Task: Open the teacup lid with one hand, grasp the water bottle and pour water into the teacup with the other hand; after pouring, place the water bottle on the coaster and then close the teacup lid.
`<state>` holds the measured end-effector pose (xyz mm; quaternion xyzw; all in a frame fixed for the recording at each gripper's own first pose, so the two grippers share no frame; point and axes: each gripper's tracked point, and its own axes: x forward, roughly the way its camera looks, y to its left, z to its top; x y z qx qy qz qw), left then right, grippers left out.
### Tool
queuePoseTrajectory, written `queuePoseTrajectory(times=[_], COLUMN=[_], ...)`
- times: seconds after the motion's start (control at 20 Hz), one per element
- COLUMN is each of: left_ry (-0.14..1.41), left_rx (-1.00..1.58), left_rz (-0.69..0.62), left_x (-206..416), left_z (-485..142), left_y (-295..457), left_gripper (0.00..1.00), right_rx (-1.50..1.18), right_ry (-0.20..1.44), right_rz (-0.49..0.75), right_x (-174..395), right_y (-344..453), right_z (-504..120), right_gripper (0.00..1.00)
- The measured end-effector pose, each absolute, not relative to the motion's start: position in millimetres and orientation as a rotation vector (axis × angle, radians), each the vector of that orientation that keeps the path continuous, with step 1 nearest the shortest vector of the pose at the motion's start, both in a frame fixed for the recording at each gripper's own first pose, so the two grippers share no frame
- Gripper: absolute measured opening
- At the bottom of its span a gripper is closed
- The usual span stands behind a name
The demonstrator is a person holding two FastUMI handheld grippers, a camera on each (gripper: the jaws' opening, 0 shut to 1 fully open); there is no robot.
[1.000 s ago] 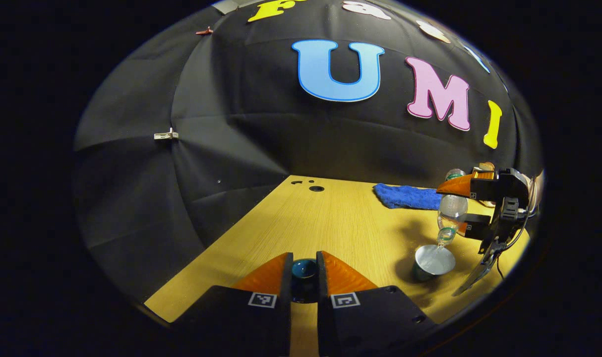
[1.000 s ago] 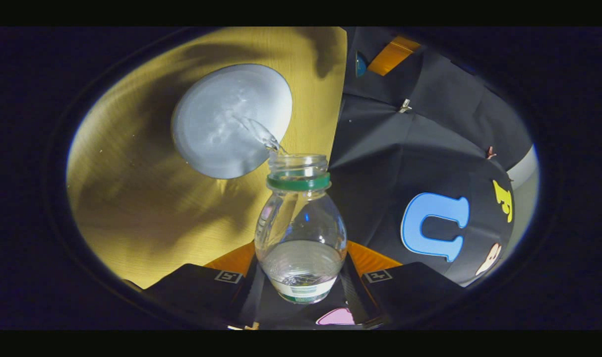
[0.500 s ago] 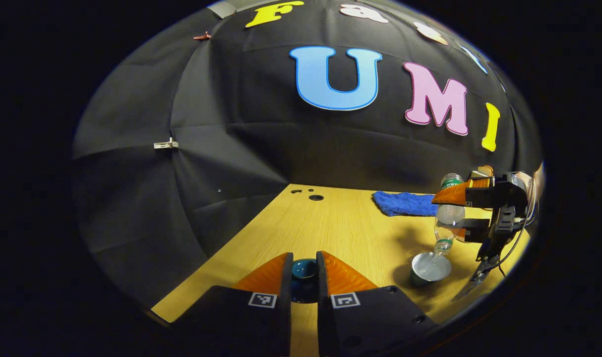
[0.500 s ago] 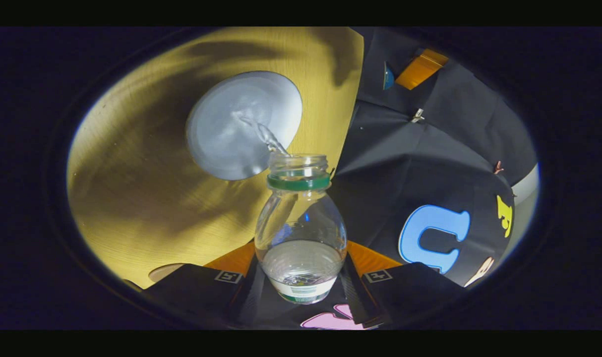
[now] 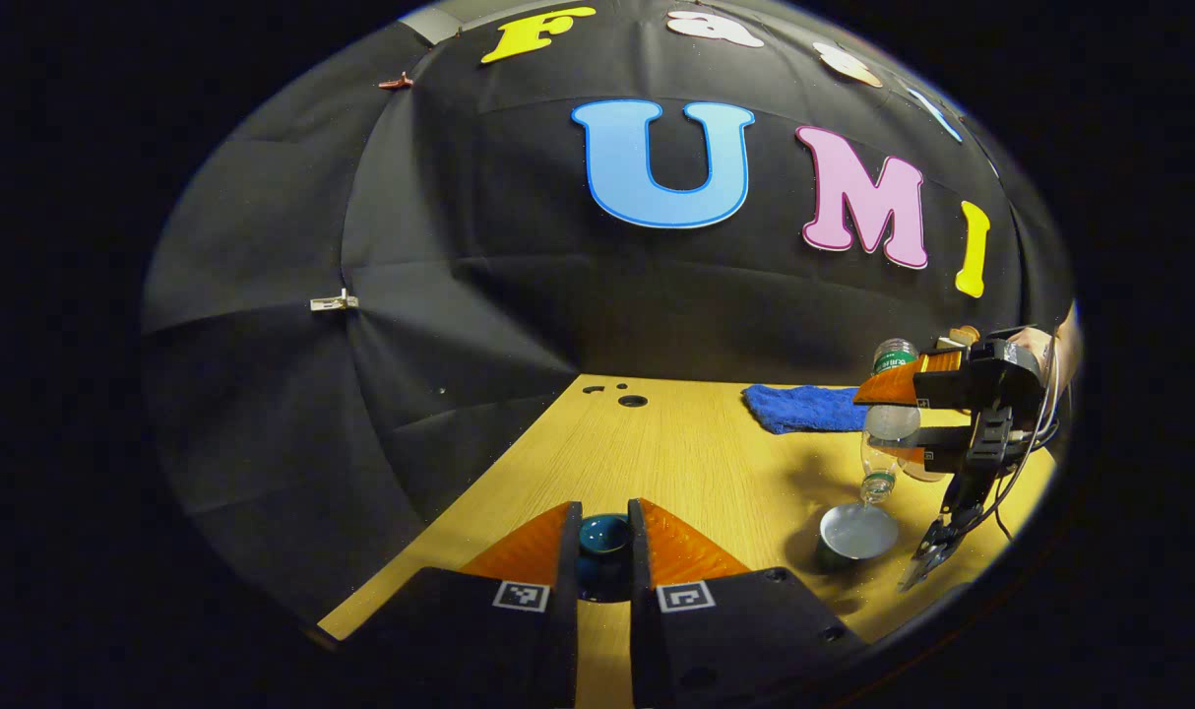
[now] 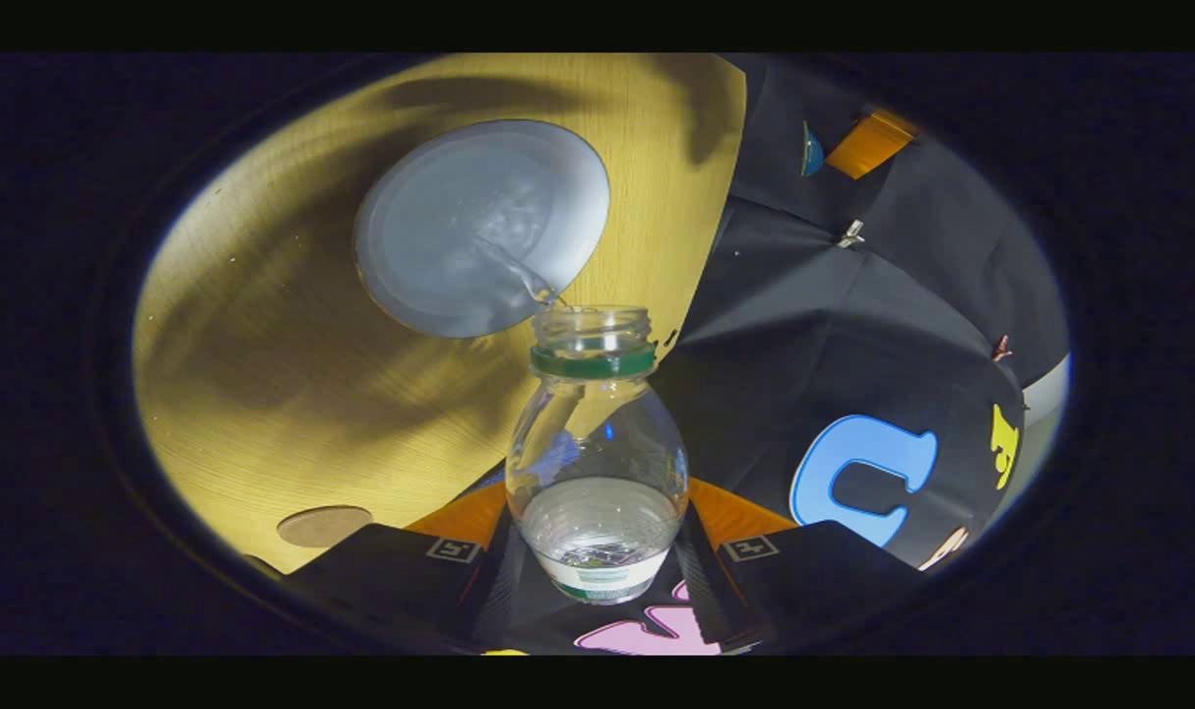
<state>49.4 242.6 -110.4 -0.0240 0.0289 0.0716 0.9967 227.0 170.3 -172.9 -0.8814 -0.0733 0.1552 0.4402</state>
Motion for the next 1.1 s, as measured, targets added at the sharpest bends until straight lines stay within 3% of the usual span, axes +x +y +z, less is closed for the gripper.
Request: queuePoseTrajectory(times=[0.1, 0.25, 0.55, 0.75, 1.0, 1.1], left_ry=[0.05, 0.045, 0.039, 0.033, 0.024, 0.018], left_rx=[-0.044, -0.039, -0.033, -0.029, -0.019, -0.025], left_rz=[0.144, 0.139, 0.142, 0.14, 0.134, 0.129], left_x=[49, 46, 42, 38, 35, 35], left_z=[-108, -106, -101, -98, -94, -92], left_y=[241, 239, 234, 230, 225, 221], left_gripper=[0.22, 0.25, 0.22, 0.29, 0.22, 0.25], right_rx=[-2.197, -2.217, -2.246, -2.256, -2.255, -2.255], right_ry=[-0.182, -0.18, -0.176, -0.157, -0.15, -0.148], right_rz=[0.389, 0.398, 0.403, 0.41, 0.406, 0.402], right_x=[228, 230, 230, 231, 226, 226], right_y=[170, 171, 171, 171, 168, 169], right_z=[-172, -171, -167, -169, -169, -169], right_gripper=[0.73, 0.73, 0.73, 0.73, 0.73, 0.74])
